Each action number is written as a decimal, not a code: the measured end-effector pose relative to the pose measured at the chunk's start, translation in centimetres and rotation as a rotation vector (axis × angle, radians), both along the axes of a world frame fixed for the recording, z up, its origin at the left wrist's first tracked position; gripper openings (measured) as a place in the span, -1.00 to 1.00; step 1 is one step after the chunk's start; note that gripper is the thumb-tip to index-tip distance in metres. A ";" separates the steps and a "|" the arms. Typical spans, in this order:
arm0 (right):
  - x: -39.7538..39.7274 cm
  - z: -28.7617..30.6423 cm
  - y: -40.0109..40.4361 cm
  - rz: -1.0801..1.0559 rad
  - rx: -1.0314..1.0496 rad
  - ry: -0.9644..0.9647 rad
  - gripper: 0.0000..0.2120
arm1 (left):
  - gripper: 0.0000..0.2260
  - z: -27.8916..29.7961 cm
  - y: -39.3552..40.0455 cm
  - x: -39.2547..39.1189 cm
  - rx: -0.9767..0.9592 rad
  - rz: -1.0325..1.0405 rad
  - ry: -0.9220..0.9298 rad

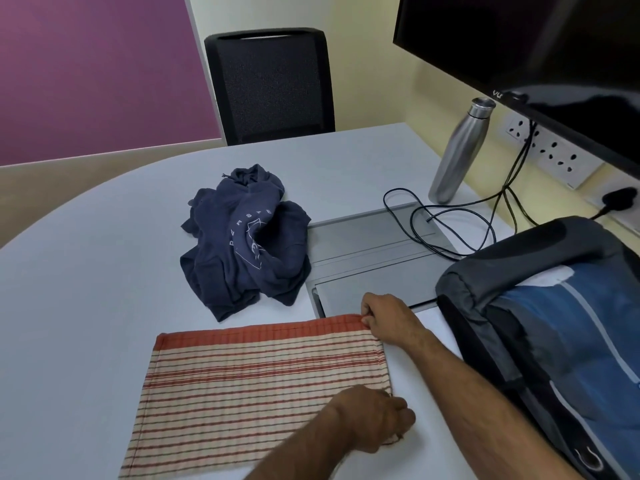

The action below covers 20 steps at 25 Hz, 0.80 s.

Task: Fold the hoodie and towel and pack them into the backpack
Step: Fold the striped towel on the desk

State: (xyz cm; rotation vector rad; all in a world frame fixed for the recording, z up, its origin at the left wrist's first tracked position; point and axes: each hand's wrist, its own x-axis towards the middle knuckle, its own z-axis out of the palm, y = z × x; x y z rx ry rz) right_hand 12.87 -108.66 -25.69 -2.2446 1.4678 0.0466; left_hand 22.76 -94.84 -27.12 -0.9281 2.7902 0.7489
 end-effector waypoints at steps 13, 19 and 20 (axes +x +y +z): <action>5.9 6.8 2.8 -0.412 0.169 -0.412 -0.86 | -0.76 4.7 6.2 5.3 0.158 0.855 0.523; 11.9 8.1 5.2 -0.429 0.052 -0.447 -0.79 | -0.68 5.5 10.4 11.3 -0.014 1.050 0.609; 13.0 8.3 5.6 -0.420 0.037 -0.445 -0.77 | -0.66 5.5 10.9 12.3 -0.027 1.087 0.586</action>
